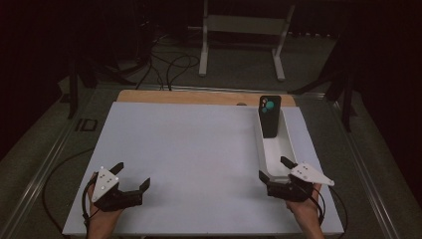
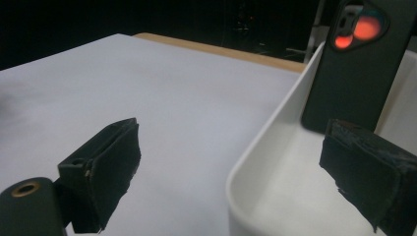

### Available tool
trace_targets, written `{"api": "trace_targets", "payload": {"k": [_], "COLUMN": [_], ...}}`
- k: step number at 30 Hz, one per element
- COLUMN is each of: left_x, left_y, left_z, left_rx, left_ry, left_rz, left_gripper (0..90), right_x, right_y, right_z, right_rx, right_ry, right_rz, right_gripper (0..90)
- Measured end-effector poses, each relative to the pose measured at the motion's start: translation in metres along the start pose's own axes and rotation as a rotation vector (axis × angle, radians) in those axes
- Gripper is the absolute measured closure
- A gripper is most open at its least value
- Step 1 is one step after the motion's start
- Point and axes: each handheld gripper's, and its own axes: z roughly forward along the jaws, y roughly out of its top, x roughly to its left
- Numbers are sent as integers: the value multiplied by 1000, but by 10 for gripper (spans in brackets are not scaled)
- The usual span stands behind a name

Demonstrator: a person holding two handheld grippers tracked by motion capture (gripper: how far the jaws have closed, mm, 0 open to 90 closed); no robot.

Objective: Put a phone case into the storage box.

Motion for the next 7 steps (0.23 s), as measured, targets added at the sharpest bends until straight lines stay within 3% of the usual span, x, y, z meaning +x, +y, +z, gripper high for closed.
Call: {"api": "trace_targets", "payload": {"k": [3, 7], "left_x": [0, 1], "left_y": [1, 1], "left_z": [-2, -2], "left_rx": [-5, -3], "left_ry": [5, 7], "left_rz": [-3, -1], "left_gripper": [3, 3], "right_x": [0, 1], "right_y": [-14, -16], "right_z": [-5, -5], "right_rx": [-8, -4], "right_ry": [5, -4], "right_rz": [19, 14], "right_gripper": [80, 80]}}
